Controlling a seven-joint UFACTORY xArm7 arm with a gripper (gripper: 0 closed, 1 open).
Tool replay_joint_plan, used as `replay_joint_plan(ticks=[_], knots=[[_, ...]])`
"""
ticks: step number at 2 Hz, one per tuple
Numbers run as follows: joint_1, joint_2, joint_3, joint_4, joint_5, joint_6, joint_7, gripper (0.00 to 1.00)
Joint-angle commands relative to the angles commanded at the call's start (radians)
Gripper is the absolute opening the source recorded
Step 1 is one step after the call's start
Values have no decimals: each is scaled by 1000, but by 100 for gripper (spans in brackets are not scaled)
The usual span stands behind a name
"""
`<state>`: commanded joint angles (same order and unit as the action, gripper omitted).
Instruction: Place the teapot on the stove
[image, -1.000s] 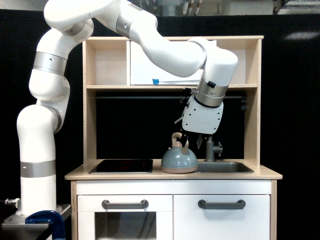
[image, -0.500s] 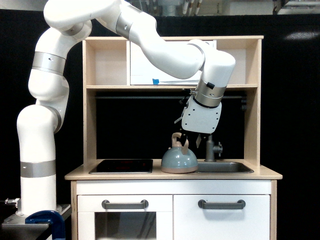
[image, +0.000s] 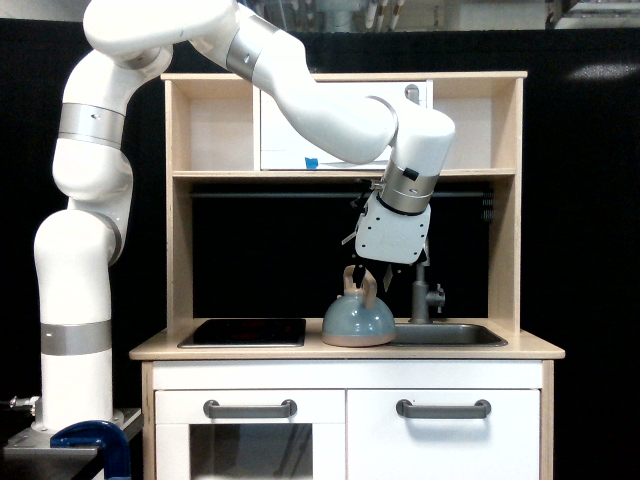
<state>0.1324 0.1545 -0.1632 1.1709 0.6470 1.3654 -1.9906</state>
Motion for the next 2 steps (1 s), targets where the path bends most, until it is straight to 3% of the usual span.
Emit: replay_joint_plan(ticks=[1, 2], knots=[[10, -6, 59, -24, 19, -52, 41, 0], [-5, -187, 81, -158, -3, -25, 81, 0]])
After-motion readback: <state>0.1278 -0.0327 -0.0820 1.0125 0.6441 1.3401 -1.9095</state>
